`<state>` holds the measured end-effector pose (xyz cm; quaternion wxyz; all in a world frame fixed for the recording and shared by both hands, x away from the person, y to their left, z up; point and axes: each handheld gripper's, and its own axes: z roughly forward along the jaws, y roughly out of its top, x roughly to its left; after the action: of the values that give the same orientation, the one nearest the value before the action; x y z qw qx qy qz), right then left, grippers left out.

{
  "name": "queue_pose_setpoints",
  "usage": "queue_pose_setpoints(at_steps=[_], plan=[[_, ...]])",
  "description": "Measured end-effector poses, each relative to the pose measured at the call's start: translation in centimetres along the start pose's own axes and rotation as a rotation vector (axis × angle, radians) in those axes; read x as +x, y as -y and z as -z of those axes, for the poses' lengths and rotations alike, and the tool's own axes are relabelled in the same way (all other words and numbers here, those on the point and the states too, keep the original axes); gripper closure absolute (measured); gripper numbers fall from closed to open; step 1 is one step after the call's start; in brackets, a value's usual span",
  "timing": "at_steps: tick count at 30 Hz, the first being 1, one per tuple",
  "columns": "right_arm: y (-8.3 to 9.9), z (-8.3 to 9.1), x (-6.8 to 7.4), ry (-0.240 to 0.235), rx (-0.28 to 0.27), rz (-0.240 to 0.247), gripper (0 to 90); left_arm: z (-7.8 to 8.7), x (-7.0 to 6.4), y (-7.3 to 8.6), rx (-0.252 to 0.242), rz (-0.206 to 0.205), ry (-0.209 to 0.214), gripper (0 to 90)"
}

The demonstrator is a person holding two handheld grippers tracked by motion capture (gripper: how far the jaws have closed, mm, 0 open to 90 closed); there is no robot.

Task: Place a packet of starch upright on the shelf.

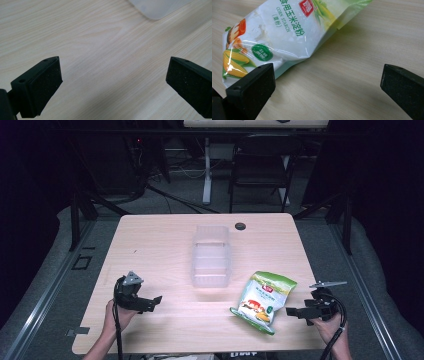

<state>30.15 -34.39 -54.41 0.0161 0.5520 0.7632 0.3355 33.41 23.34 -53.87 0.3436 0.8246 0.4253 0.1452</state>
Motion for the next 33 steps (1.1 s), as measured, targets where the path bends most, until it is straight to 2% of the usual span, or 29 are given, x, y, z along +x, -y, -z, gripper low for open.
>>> queue_pose_setpoints(at_steps=[4, 6, 10, 15, 28, 31, 33], plan=[[-0.4, -0.5, 0.0, -0.011, 0.008, 0.003, 0.0, 0.0, 0.2, 0.0, -0.002, 0.001, 0.005, 0.2], [-0.6, -0.7, 0.0, -0.011, 0.003, 0.005, 0.0, -0.1, 0.4, 0.2, -0.017, 0.017, -0.006, 0.1], [-1.2, -1.1, 0.0, -0.02, -0.003, 0.005, 0.0, -0.1, 0.5, 0.2, -0.011, 0.017, -0.003, 0.1], [-2.3, -1.7, 0.4, -0.015, -0.004, 0.032, 0.0, -0.3, 0.1, 0.0, -0.002, 0.0, 0.004, 0.1], [-4.5, -3.5, 0.0, -0.04, -0.012, 0.025, 0.0, -0.3, 0.1, 0.0, 0.005, -0.006, 0.005, 0.2], [-5.0, -4.0, -0.1, -0.054, -0.015, 0.004, 2.0, -0.3, 0.1, 0.1, 0.002, -0.003, 0.003, 0.2], [-5.1, -4.5, -0.3, -0.081, -0.022, -0.028, 14.6, -0.3, 0.1, 0.1, 0.003, -0.005, 0.003, 0.2]])
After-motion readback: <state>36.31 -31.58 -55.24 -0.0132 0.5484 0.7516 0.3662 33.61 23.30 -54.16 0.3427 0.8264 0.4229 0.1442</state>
